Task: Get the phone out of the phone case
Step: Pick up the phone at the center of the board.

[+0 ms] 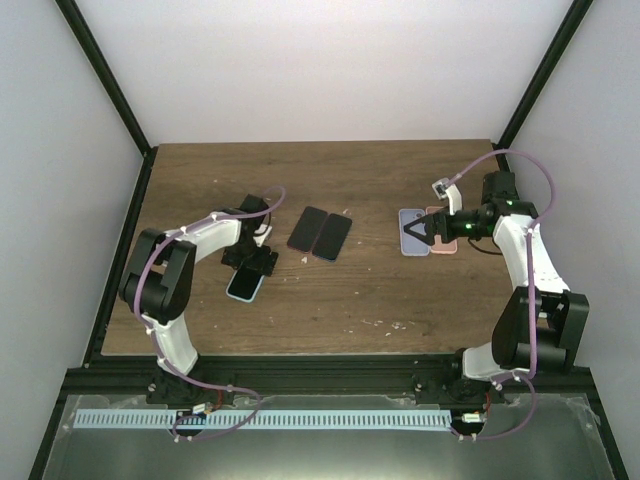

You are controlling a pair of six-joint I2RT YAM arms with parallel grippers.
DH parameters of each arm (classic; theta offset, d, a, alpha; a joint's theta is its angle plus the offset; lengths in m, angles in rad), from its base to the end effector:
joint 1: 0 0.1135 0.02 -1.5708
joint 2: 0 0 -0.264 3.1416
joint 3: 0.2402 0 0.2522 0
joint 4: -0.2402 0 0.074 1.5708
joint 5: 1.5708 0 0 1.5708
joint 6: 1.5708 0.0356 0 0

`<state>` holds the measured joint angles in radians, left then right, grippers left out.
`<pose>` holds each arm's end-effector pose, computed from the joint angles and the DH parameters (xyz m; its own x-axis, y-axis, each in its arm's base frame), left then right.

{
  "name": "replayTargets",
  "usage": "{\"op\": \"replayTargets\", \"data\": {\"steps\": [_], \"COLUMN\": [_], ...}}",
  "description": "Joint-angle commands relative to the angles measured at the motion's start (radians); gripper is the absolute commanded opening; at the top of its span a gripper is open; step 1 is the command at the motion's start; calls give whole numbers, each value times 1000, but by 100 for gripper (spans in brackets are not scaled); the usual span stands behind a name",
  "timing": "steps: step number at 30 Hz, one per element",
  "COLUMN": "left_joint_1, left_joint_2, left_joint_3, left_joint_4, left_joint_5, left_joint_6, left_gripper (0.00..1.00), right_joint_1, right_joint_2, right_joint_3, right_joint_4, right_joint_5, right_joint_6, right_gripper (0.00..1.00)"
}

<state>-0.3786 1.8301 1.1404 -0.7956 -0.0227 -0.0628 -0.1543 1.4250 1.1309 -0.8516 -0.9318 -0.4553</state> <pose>0.3015 -0.1191 0.1499 -0.9470 0.3092 -0.0866 0.3089 0.9509 0.0172 0.2739 -0.0137 0.2744 -0.7049 -0.1558 -0.6920 -0.6073 0.6365 0.4754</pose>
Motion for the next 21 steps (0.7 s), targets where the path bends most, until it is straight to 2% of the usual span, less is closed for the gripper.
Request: {"op": "replayTargets", "data": {"steps": [1, 5, 8, 10, 15, 21], "left_joint_1": [-32, -59, -66, -71, -143, -299], "left_joint_2": [40, -25, -102, -162, -323, -469], "left_joint_3": [17, 38, 55, 55, 38, -26], "left_joint_4": [-88, -110, -107, -87, 24, 332], "left_joint_5": [-137, -153, -105, -62, -10, -56], "left_joint_6": [-84, -145, -188, -223, -382, -626], "left_gripper": [88, 75, 62, 58, 55, 55], "right_joint_1": [-7, -6, -5, -4, 27, 178], "right_joint_2": [-24, -39, -41, -42, -47, -67], "right_joint_3": [22, 19, 30, 42, 62, 76], "right_joint_4": [35, 49, 44, 34, 6, 40], "right_joint_5": [48, 81, 71, 50, -16, -17], "right_joint_6": [8, 1, -5, -11, -10, 83], "right_gripper": [90, 88, 86, 85, 84, 82]}}
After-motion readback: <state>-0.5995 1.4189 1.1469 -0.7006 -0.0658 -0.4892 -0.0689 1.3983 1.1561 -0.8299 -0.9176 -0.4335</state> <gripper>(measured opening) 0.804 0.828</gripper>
